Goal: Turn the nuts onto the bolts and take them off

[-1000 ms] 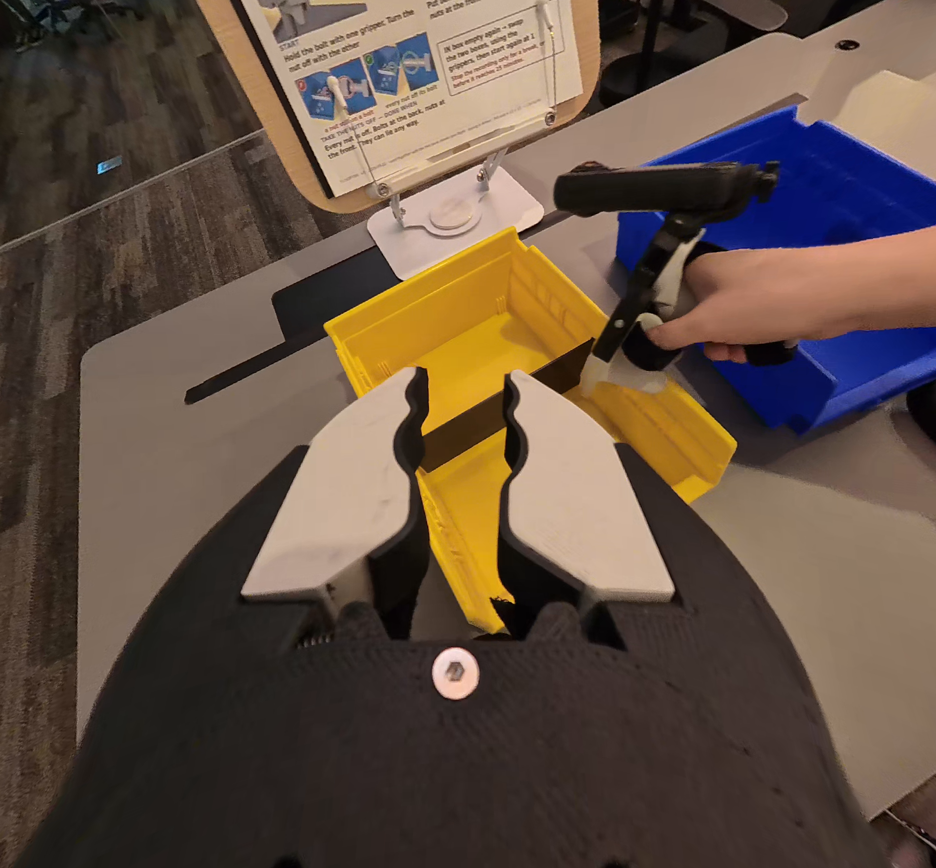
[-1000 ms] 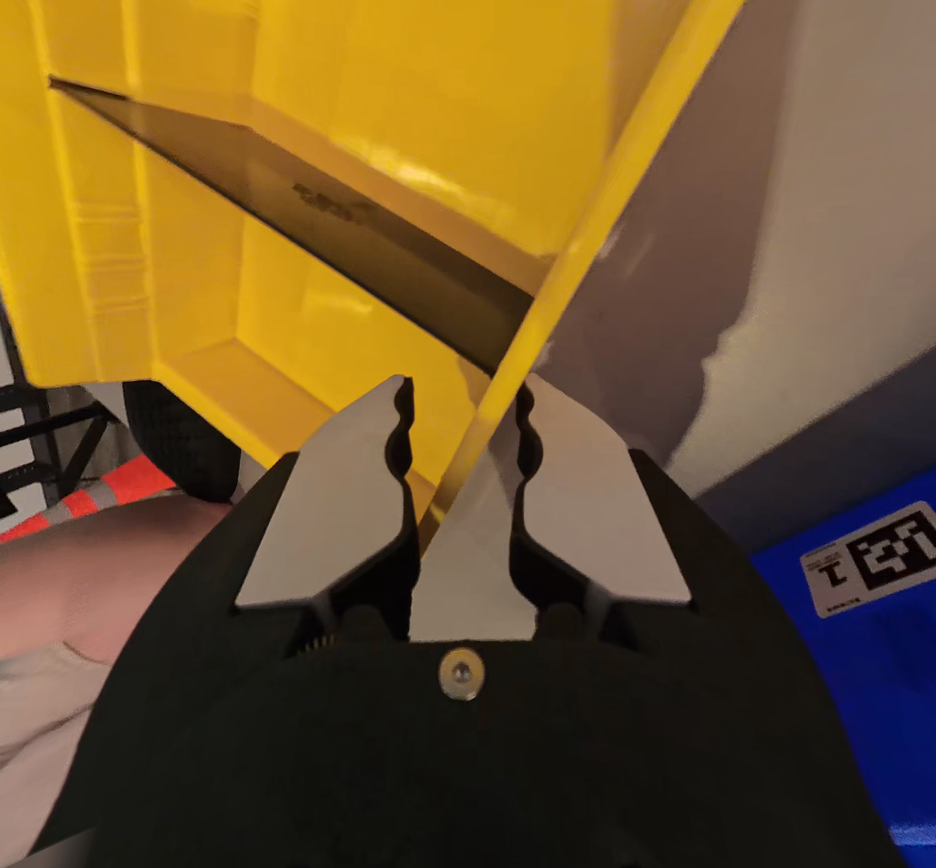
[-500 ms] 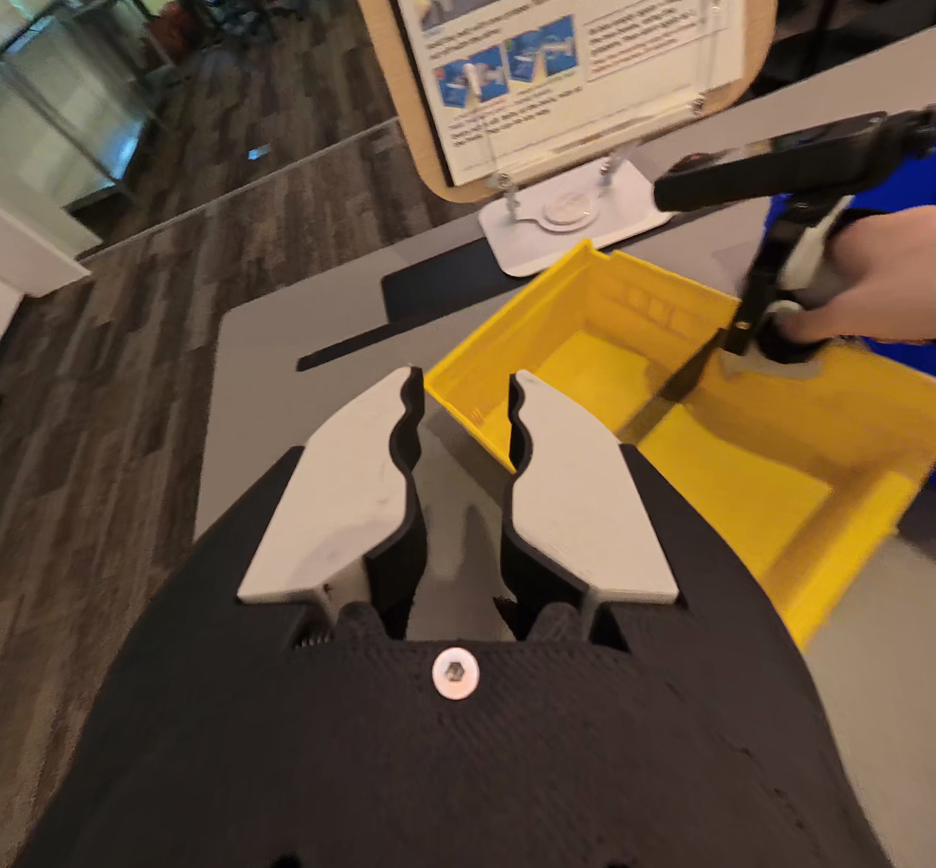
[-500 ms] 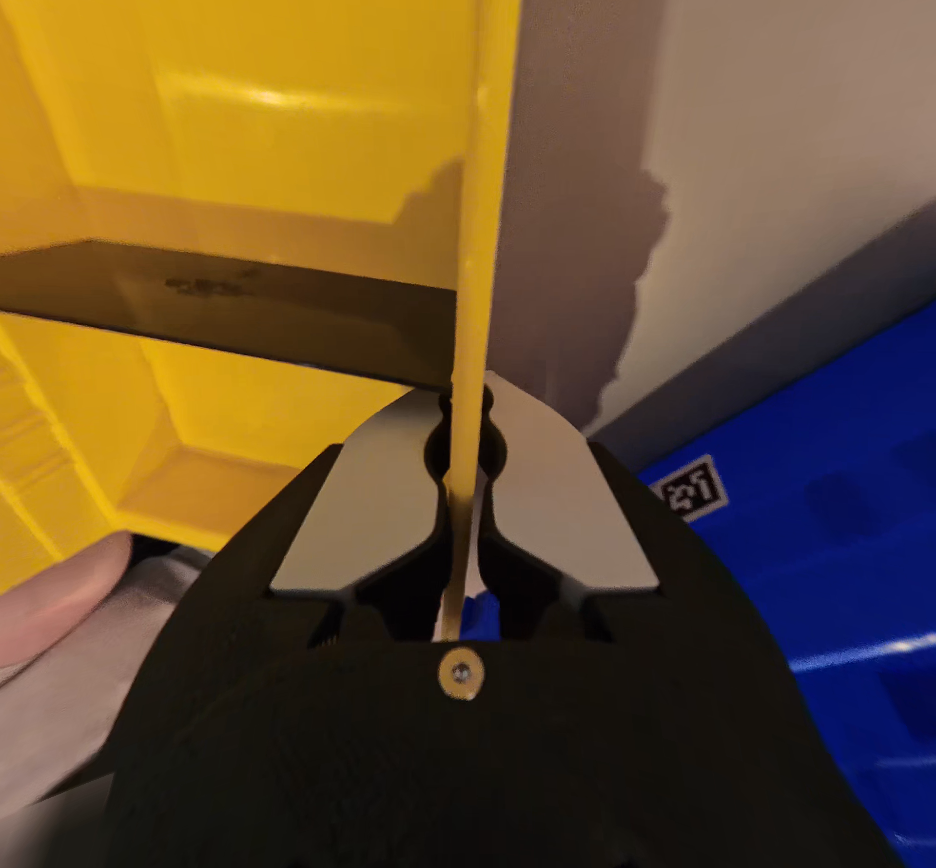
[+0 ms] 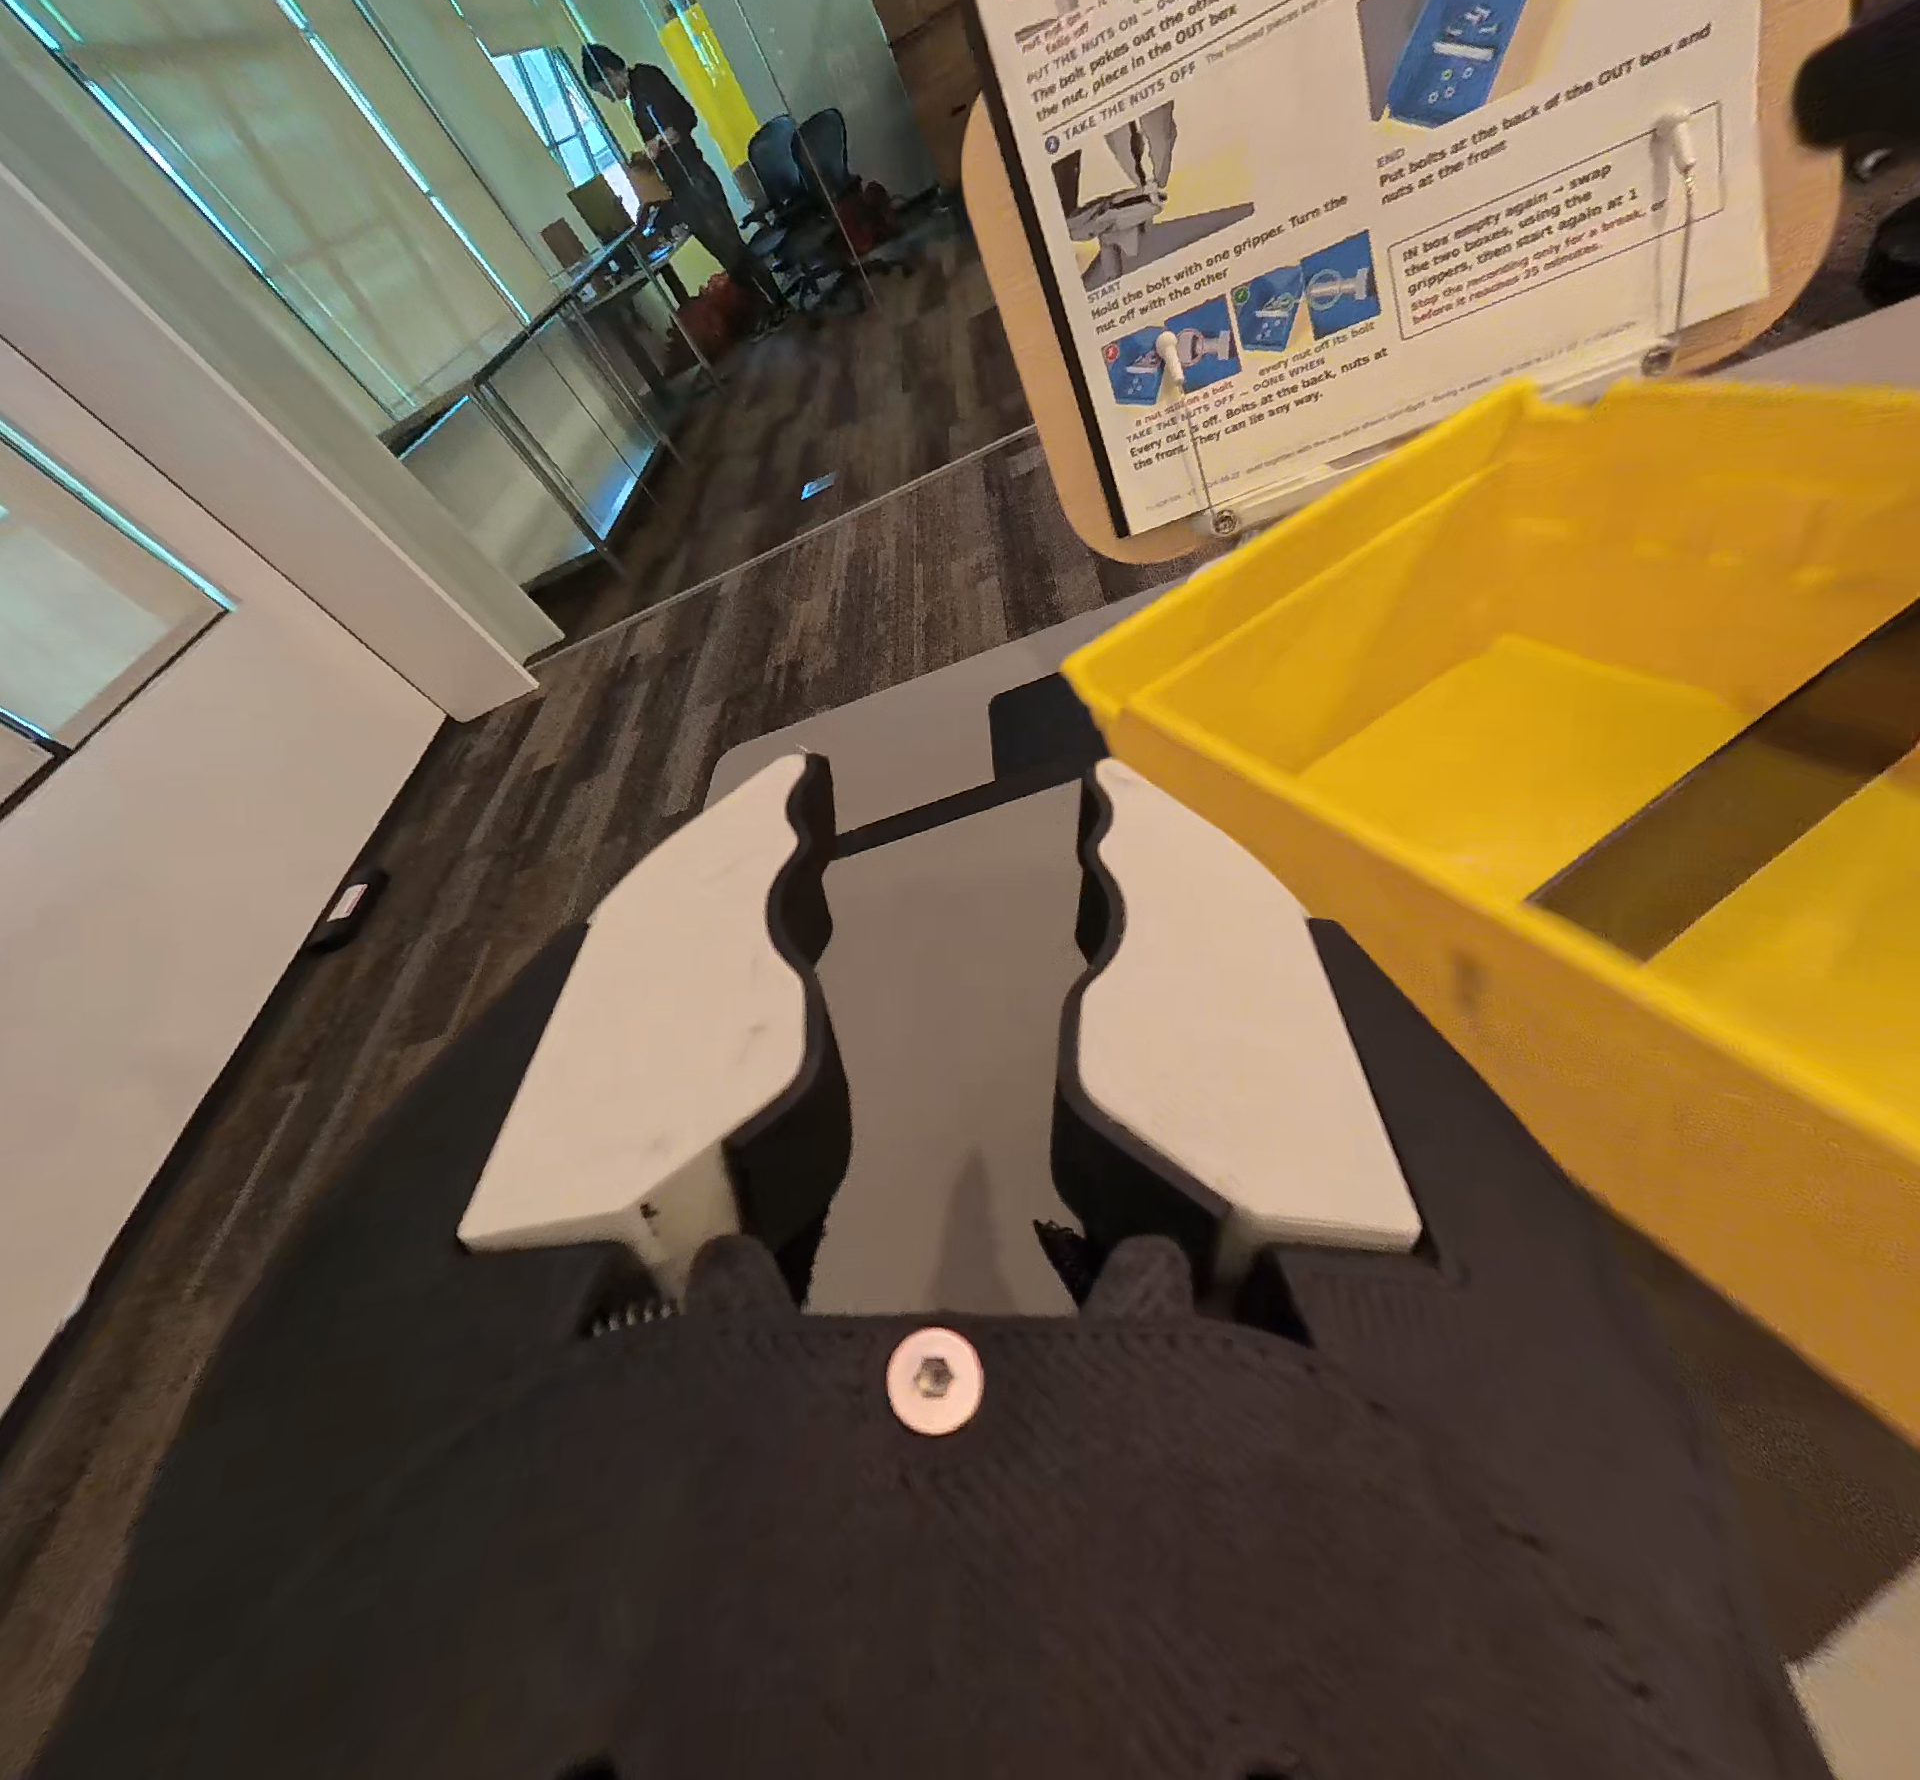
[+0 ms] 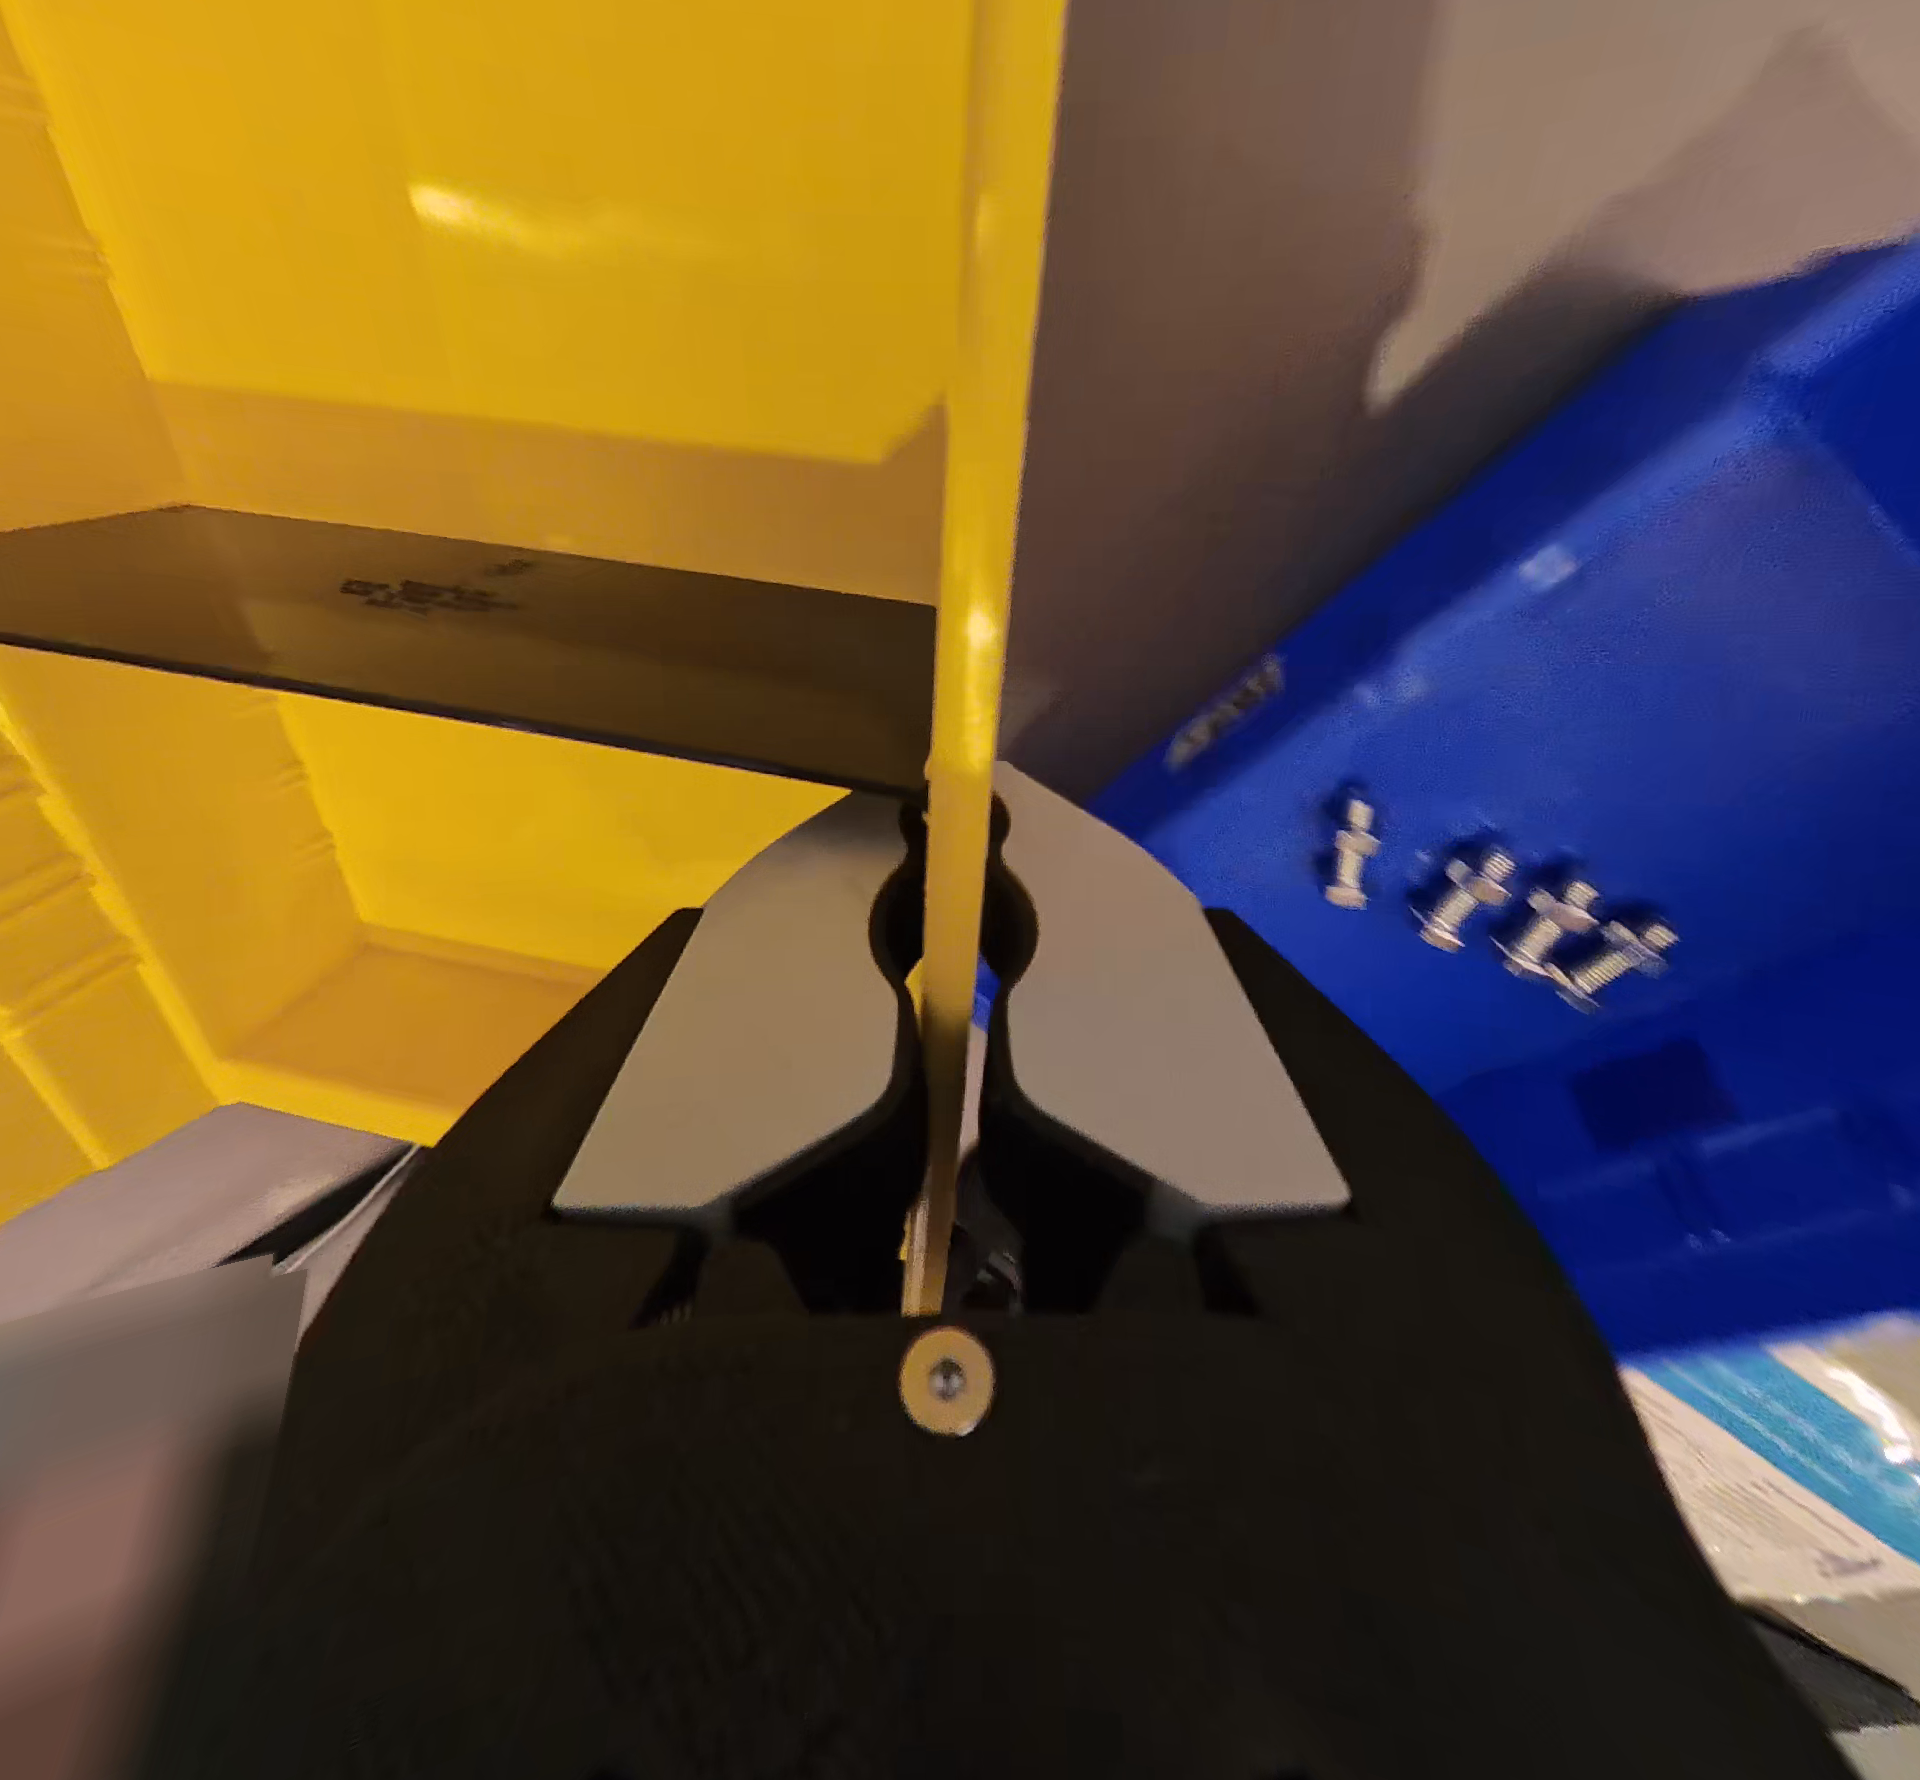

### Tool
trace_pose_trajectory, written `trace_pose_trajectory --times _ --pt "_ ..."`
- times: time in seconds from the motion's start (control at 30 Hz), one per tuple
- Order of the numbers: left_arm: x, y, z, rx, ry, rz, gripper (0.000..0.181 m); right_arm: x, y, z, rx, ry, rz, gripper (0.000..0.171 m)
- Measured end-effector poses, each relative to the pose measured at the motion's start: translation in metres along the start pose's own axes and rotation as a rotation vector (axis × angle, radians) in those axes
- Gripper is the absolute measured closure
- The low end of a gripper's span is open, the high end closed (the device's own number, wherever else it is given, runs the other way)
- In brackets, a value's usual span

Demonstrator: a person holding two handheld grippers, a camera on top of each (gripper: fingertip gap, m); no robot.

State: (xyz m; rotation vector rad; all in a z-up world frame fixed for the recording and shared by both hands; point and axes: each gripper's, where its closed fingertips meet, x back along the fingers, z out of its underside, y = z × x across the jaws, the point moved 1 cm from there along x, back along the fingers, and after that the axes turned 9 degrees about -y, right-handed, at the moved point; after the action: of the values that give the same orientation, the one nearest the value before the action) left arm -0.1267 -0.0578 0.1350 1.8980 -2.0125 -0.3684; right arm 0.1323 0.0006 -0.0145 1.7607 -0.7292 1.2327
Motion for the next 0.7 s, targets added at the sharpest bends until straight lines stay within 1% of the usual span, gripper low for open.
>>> trace_pose_trajectory --times 0.1,0.2,0.3,0.33,0.4,0.53,0.6,0.7 --pt "0.001 -0.009 -0.008 -0.047 -0.016 -0.010 0.134 0.043 -0.042 0.014 -0.048 -0.056 0.033 0.164" --pt "-0.001 -0.030 -0.020 -0.200 -0.061 0.007 0.131 0.085 -0.097 0.039 -0.132 -0.108 0.065 0.164" --pt "-0.007 -0.073 -0.038 -0.436 -0.181 0.029 0.128 0.121 -0.161 0.075 -0.250 -0.158 0.112 0.164" --pt "-0.009 -0.093 -0.041 -0.504 -0.204 0.050 0.128 0.131 -0.183 0.090 -0.297 -0.172 0.133 0.165" --pt "-0.013 -0.131 -0.041 -0.622 -0.205 0.090 0.120 0.147 -0.227 0.121 -0.397 -0.196 0.183 0.165" --pt "-0.014 -0.195 -0.040 -0.798 -0.244 0.147 0.118 0.162 -0.298 0.186 -0.577 -0.219 0.272 0.164" --pt "-0.011 -0.218 -0.037 -0.847 -0.249 0.179 0.117 0.162 -0.321 0.213 -0.657 -0.231 0.285 0.164" --pt "-0.008 -0.237 -0.032 -0.884 -0.254 0.214 0.115 0.152 -0.343 0.242 -0.726 -0.256 0.280 0.164"
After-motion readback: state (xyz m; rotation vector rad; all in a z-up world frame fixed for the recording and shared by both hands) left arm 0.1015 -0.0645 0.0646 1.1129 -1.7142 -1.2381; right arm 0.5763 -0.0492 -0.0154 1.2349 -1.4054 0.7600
